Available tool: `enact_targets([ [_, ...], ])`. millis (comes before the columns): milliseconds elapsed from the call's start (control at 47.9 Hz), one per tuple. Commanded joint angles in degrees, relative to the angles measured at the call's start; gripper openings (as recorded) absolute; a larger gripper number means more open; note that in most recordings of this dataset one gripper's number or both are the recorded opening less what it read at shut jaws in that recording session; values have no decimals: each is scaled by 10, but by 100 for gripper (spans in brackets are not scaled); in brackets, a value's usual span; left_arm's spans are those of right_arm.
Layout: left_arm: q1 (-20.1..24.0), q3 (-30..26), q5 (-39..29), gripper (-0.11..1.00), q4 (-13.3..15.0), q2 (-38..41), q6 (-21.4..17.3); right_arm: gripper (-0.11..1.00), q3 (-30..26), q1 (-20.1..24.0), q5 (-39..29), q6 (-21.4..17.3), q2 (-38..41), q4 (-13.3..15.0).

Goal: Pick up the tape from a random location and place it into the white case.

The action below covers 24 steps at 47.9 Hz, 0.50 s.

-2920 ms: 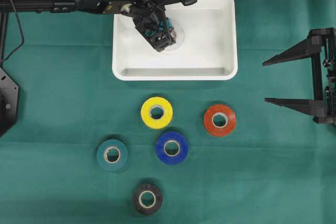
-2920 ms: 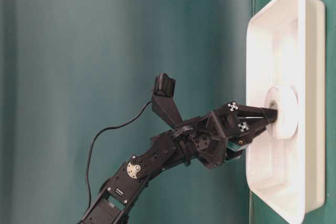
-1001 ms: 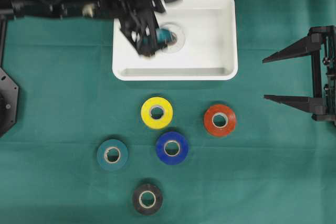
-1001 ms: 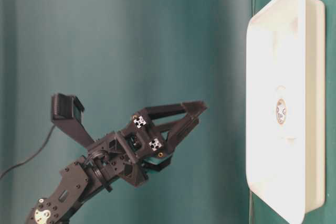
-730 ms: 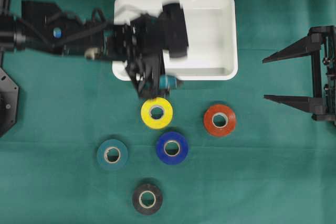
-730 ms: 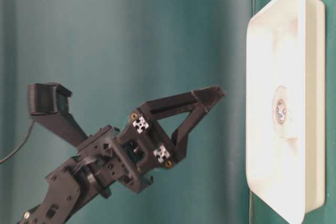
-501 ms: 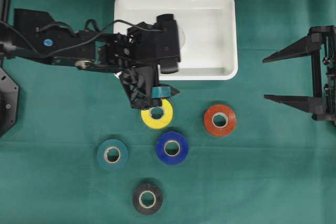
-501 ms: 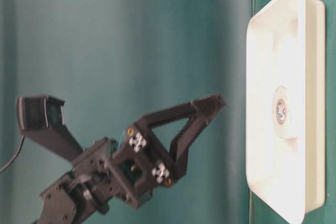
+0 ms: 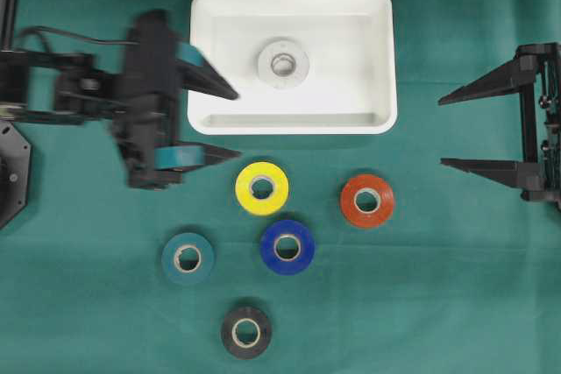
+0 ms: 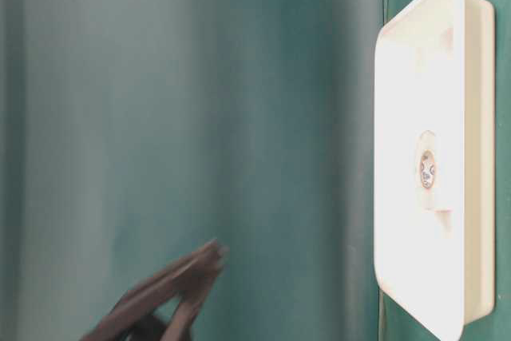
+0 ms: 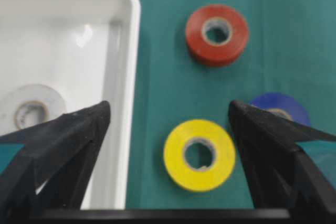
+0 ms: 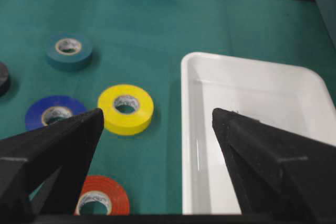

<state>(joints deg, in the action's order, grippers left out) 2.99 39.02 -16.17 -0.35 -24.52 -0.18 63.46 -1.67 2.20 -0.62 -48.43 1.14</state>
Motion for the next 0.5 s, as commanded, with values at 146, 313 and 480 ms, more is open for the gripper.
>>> enact_targets([
  [146, 1, 74, 28, 91, -2, -130, -4, 92, -12, -1, 3, -1, 3, -2],
  [313, 1, 129, 33, 91, -2, -216, -4, 92, -10, -1, 3, -1, 4, -2],
  [480, 1, 200, 64, 91, -2, -272, -4, 92, -7, -1, 4, -1, 4, -2],
])
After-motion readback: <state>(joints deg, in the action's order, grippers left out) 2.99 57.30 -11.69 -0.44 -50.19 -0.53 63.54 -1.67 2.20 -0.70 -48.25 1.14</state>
